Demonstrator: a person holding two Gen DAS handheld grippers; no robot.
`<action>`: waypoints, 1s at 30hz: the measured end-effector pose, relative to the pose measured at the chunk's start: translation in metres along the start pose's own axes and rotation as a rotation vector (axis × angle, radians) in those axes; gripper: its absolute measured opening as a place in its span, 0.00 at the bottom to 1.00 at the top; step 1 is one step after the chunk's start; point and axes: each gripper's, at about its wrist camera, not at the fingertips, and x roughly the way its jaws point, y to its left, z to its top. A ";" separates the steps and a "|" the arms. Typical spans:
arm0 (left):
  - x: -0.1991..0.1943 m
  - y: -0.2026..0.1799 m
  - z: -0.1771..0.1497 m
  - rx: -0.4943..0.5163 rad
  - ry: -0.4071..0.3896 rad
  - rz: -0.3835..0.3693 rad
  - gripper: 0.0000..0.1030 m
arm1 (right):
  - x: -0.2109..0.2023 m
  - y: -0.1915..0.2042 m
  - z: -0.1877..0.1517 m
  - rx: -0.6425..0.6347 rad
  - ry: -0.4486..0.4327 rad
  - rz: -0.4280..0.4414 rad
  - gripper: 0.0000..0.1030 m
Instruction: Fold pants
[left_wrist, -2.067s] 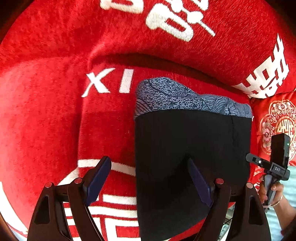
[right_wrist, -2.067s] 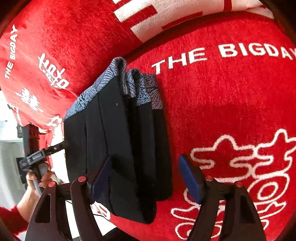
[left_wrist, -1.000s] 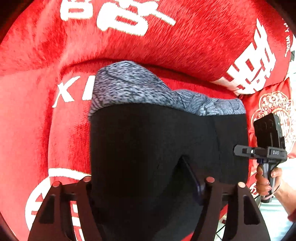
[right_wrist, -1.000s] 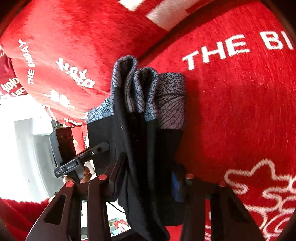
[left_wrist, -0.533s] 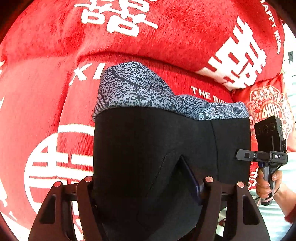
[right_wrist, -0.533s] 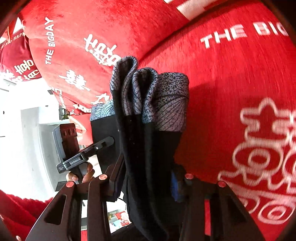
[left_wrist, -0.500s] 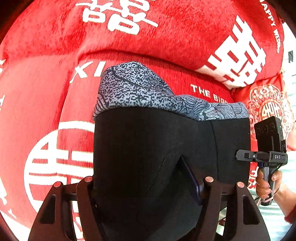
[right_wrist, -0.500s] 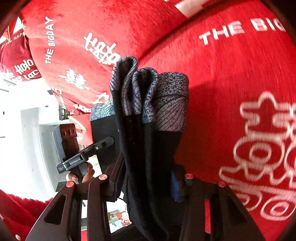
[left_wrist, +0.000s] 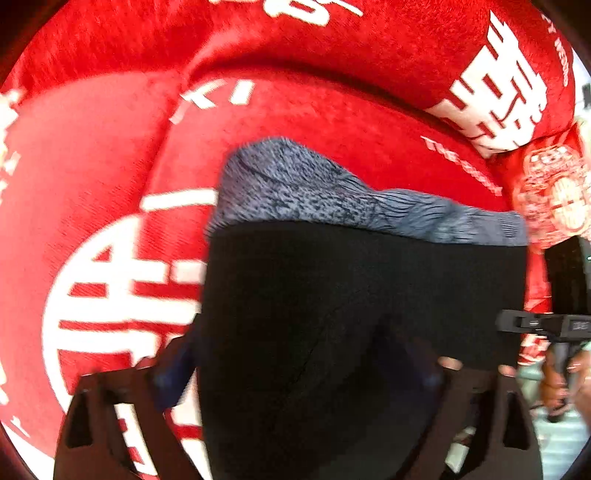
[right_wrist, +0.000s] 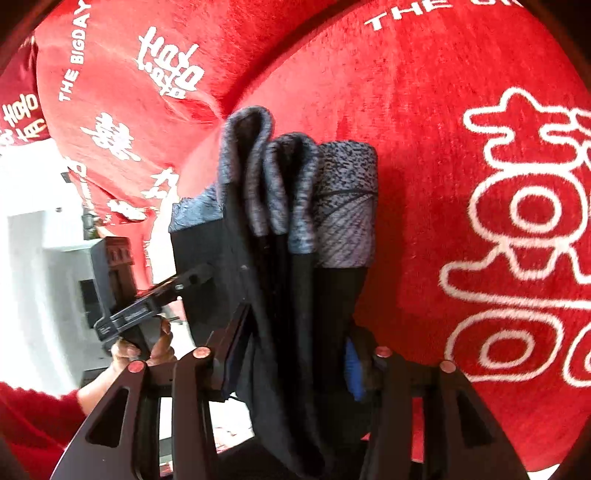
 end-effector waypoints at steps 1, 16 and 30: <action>0.001 0.002 0.000 0.013 -0.002 0.005 1.00 | 0.002 -0.002 0.000 0.003 -0.002 -0.028 0.59; -0.048 -0.018 -0.028 0.095 0.017 0.272 1.00 | -0.024 0.049 -0.042 -0.060 -0.053 -0.479 0.78; -0.105 -0.066 -0.072 0.116 0.047 0.321 1.00 | -0.050 0.115 -0.109 -0.035 -0.223 -0.610 1.00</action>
